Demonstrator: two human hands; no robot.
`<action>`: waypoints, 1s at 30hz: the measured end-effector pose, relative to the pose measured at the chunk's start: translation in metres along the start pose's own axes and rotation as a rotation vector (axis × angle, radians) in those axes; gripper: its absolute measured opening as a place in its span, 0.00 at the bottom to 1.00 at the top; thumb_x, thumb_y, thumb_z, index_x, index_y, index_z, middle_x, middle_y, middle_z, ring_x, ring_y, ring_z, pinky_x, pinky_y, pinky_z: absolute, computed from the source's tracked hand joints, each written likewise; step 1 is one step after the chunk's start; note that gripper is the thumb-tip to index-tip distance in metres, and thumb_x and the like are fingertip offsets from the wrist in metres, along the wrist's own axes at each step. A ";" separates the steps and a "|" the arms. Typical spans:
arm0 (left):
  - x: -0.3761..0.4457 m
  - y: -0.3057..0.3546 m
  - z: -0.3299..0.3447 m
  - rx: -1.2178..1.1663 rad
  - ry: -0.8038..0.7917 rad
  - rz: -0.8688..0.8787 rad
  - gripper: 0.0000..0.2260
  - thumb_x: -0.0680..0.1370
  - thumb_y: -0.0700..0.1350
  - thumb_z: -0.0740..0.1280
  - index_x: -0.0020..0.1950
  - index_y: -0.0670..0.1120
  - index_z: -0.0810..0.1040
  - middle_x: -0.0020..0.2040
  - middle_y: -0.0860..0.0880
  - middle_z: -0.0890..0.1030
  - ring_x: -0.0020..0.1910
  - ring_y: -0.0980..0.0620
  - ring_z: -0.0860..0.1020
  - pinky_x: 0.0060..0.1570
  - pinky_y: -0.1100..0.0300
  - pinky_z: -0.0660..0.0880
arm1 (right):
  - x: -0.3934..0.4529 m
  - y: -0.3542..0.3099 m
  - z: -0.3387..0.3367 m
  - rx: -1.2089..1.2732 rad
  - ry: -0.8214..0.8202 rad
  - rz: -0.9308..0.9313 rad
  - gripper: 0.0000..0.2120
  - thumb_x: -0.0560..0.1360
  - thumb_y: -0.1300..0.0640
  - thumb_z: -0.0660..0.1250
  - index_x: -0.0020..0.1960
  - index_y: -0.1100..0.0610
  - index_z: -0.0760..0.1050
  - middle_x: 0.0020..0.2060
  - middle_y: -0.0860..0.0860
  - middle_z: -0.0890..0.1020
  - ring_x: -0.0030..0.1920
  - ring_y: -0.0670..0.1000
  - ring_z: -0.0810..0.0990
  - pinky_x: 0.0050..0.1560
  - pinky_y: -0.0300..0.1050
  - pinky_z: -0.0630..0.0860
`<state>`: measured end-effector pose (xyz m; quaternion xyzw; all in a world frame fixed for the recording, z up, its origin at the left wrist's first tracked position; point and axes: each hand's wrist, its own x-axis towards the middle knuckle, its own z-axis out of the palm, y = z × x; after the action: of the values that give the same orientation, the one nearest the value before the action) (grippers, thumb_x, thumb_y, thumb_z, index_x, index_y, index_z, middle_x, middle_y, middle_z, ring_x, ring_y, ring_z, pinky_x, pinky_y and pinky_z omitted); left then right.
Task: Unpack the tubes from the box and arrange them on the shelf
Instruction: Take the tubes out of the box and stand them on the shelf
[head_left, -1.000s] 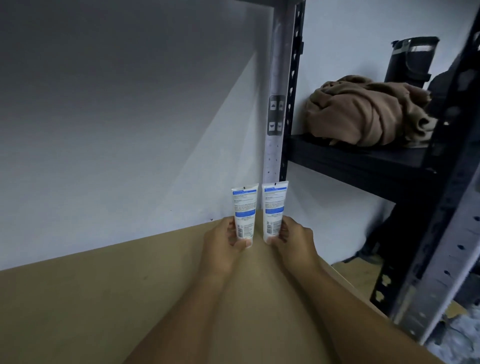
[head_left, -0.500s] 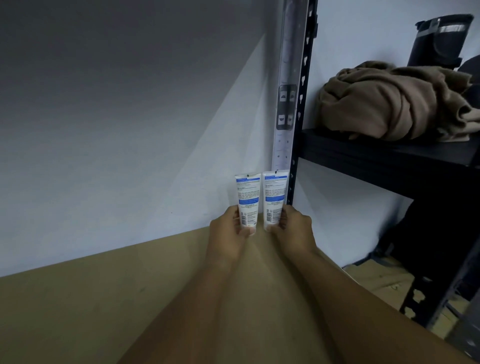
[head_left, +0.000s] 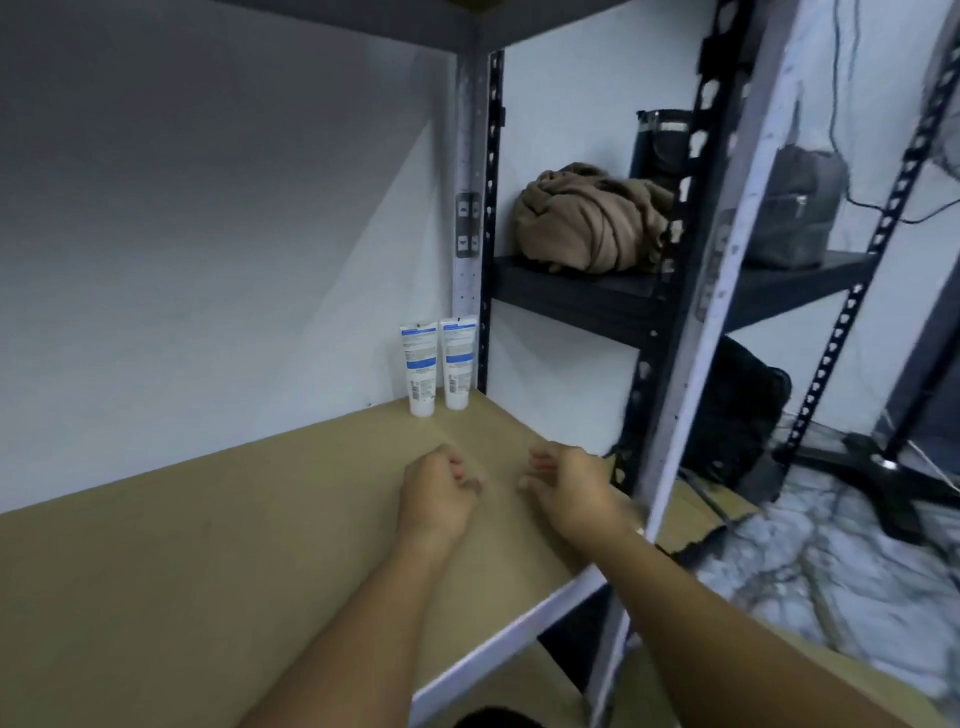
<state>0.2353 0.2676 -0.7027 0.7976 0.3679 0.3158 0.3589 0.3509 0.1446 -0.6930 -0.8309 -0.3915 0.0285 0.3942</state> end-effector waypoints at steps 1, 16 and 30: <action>-0.016 0.010 0.003 0.037 -0.067 0.009 0.15 0.70 0.43 0.75 0.55 0.43 0.81 0.52 0.46 0.83 0.52 0.48 0.81 0.57 0.60 0.76 | -0.019 0.006 -0.010 -0.007 0.006 0.009 0.19 0.74 0.58 0.72 0.64 0.57 0.77 0.54 0.52 0.84 0.56 0.51 0.82 0.64 0.48 0.76; -0.202 0.062 0.203 0.068 -0.611 0.062 0.13 0.75 0.41 0.71 0.59 0.42 0.78 0.54 0.45 0.81 0.53 0.48 0.80 0.55 0.59 0.76 | -0.212 0.223 -0.108 -0.142 0.076 0.427 0.16 0.72 0.64 0.71 0.60 0.60 0.79 0.51 0.55 0.84 0.53 0.53 0.82 0.56 0.43 0.76; -0.245 -0.072 0.396 0.360 -0.736 -0.383 0.15 0.76 0.38 0.67 0.62 0.40 0.78 0.57 0.41 0.83 0.55 0.42 0.82 0.46 0.58 0.78 | -0.223 0.399 0.001 -0.061 -0.212 0.756 0.15 0.71 0.60 0.73 0.57 0.53 0.79 0.52 0.49 0.82 0.51 0.47 0.77 0.49 0.37 0.70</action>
<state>0.3843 -0.0324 -1.0343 0.8239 0.4060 -0.1300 0.3735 0.4465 -0.1577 -1.0219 -0.9204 -0.0970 0.2457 0.2884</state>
